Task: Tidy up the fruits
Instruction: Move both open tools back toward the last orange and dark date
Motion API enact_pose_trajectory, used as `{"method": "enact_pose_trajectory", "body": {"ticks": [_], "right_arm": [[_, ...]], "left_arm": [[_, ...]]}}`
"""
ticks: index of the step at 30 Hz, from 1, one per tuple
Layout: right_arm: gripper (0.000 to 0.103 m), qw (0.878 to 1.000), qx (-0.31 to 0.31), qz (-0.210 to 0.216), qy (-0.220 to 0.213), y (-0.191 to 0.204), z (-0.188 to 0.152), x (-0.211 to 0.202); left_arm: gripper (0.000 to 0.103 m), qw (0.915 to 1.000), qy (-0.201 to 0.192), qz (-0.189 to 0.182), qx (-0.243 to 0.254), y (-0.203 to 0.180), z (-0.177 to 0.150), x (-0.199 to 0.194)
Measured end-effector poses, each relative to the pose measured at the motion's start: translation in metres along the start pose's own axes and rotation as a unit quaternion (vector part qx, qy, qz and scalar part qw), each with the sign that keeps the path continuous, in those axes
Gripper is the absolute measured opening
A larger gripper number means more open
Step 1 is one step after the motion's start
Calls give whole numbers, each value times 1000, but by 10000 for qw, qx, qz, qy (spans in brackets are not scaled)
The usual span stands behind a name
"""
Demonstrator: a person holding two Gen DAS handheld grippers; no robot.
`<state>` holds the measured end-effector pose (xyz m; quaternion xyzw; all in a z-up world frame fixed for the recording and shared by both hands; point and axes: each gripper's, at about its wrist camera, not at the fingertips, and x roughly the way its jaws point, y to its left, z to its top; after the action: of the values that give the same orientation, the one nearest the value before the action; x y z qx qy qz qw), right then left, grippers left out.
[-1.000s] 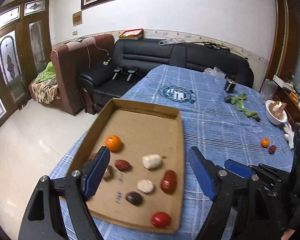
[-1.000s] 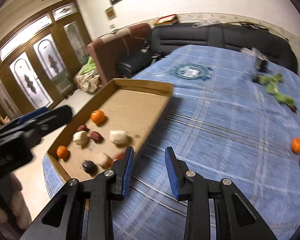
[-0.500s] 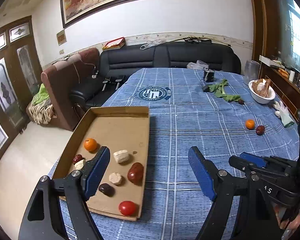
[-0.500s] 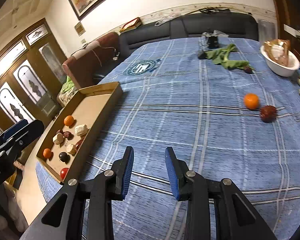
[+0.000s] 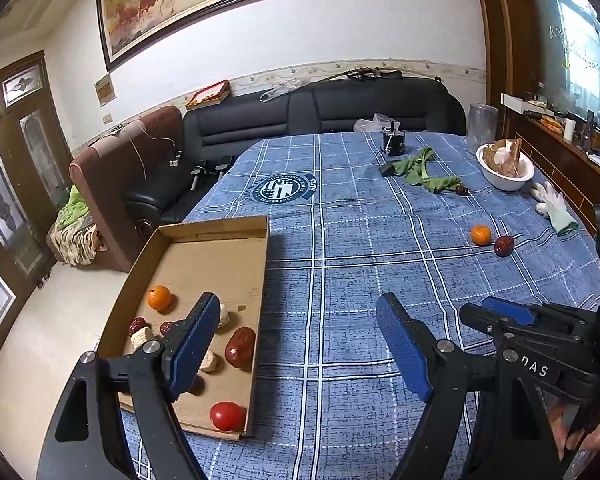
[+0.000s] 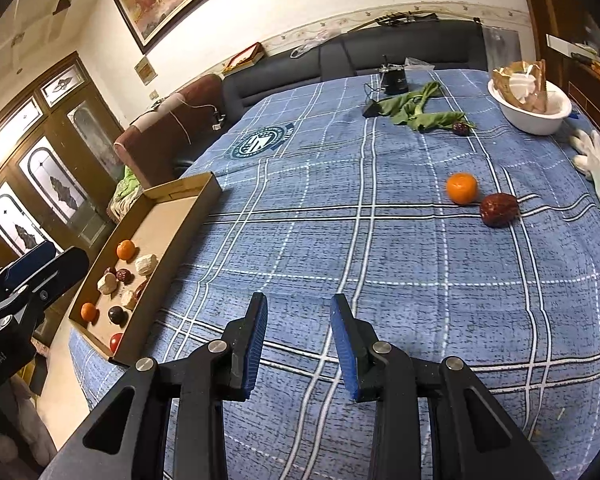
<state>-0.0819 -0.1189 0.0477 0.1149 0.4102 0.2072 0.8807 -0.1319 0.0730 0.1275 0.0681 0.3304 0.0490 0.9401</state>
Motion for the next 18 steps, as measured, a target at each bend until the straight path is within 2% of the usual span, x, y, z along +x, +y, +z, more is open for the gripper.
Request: {"method": "enact_pose_trajectory", "body": {"ticks": [4,8,14,18], "right_arm": [[36,9999,118,-83,-8,-16,-2,-4],[36,9984,393,-394,-50,-50,-3,-12],[36,9894,929,-1104,-146,-115,0,-32],[36,9855,1100,-1282,-167,-139,16,-33]], "left_arm": [[80,10000,32,-35,47,-3,0,5],[80,9998,110,-142,59,-6,-2,12],[80,9973,404,-606,124,-23,-7,36],[80,9940,569,-888,280,-44,-8,51]]}}
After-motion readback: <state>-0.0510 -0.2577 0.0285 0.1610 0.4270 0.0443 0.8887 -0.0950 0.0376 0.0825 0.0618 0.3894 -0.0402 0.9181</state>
